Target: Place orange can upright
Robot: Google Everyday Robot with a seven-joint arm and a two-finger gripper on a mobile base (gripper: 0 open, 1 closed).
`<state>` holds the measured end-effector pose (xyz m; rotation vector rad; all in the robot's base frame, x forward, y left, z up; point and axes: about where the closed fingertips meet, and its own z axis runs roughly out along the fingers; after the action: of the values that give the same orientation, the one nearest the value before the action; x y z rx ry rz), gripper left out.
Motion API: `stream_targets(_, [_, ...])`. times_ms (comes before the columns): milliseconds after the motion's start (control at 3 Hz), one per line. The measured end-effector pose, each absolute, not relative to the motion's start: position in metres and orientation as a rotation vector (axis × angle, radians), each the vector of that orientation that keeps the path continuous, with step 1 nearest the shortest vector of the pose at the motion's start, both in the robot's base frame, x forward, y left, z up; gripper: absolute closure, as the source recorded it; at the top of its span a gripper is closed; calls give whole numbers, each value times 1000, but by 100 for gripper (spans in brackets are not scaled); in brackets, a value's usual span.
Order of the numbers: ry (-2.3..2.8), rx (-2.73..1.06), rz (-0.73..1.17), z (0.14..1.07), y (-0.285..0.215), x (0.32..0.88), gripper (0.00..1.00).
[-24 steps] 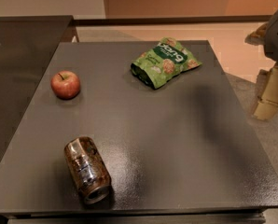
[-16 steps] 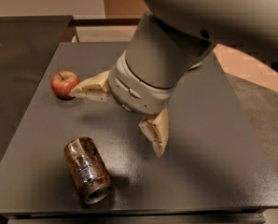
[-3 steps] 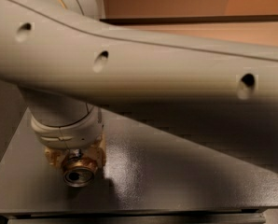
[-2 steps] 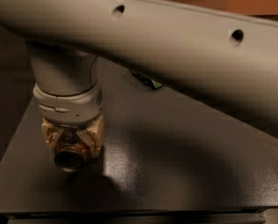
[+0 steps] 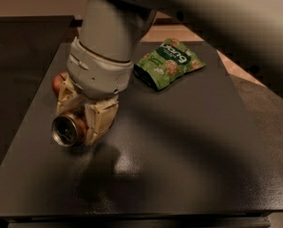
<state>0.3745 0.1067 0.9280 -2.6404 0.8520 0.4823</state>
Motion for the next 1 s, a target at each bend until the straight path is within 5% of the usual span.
stream_targets(1000, [1560, -2011, 962, 939, 85, 371, 100])
